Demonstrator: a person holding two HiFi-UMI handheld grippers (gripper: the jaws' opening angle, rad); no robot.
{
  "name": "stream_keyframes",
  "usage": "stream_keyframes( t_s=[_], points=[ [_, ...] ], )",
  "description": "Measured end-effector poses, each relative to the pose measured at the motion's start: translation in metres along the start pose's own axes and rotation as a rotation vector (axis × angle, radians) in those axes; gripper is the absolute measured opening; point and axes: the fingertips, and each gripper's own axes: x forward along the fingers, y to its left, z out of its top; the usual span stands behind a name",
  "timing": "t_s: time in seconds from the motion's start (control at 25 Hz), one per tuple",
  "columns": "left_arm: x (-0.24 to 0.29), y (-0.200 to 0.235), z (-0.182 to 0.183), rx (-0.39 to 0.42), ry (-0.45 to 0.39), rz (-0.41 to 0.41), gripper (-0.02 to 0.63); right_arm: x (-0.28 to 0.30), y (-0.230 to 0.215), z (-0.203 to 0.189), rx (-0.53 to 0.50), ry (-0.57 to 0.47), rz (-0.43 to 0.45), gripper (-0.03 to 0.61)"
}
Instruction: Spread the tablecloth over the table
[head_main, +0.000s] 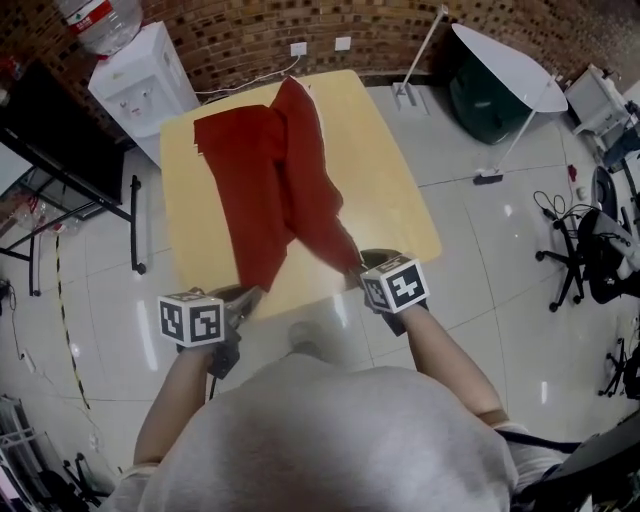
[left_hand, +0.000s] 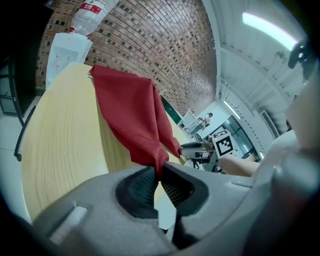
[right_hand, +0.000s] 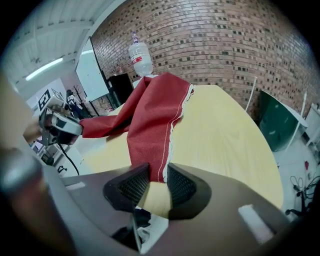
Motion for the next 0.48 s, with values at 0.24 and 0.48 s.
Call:
stream_keyframes(
  t_s=[0.24,0.48],
  points=[
    [-0.011,0.0,0.009,-0.012,-0.01,-0.005,0.014,-0.003,0.008,-0.001,0.024,0.051,0.007,0.034],
    [-0.027,0.002,0.04,0.007,-0.049,-0.023,0.012,-0.037,0.006,0.038,0.147,-0.044,0.049,0.029]
  ],
)
